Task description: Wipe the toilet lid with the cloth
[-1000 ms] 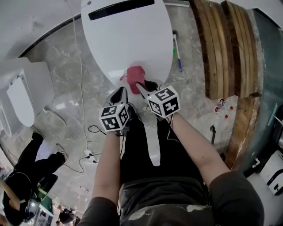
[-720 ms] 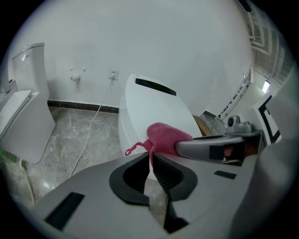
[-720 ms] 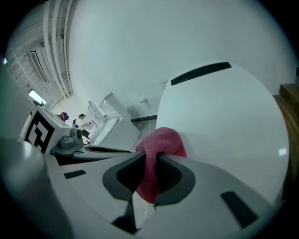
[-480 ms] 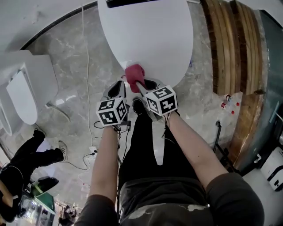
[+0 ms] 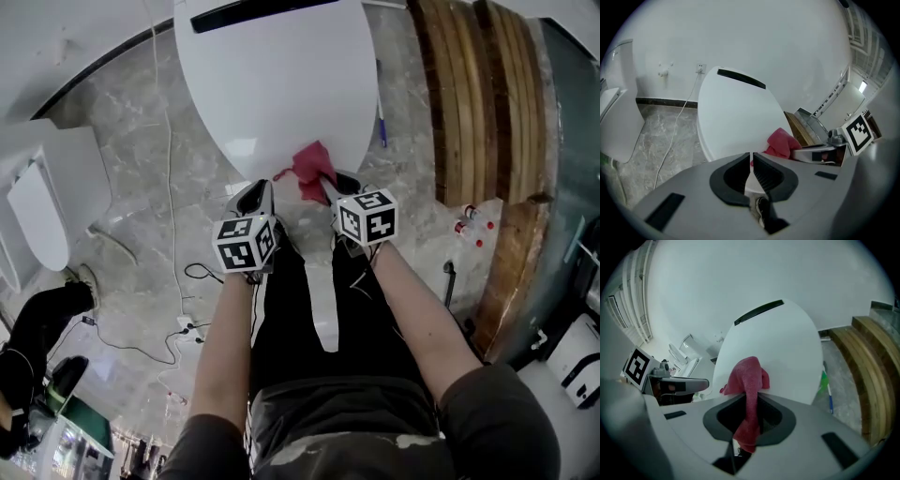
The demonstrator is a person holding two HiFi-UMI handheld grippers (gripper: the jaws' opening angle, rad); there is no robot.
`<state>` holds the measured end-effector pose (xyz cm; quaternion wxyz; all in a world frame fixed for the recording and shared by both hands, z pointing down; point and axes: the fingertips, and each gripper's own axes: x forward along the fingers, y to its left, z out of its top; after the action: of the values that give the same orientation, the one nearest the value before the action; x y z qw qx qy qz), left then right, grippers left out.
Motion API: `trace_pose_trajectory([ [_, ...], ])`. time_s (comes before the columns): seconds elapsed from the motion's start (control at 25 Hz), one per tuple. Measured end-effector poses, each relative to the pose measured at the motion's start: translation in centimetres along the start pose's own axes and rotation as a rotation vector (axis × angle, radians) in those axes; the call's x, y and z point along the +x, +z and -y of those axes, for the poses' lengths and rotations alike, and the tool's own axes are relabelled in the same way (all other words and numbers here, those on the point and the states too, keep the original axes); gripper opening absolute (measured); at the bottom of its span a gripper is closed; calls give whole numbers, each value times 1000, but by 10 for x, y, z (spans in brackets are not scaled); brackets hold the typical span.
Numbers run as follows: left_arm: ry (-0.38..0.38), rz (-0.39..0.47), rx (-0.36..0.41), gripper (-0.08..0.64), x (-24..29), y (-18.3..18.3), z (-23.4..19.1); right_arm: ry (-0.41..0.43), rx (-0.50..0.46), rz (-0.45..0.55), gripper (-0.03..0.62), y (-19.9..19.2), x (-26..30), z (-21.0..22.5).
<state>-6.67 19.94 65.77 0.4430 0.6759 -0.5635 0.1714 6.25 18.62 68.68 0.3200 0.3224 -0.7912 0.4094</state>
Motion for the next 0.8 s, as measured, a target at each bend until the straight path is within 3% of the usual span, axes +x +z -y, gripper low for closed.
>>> trace_pose_trajectory([
  [0.4, -9, 27, -13, 28, 42, 5, 79, -49, -53, 33, 49, 40, -36, 107],
  [0.8, 20, 27, 10, 28, 29, 8, 116, -7, -38, 75, 49, 56, -80, 119],
])
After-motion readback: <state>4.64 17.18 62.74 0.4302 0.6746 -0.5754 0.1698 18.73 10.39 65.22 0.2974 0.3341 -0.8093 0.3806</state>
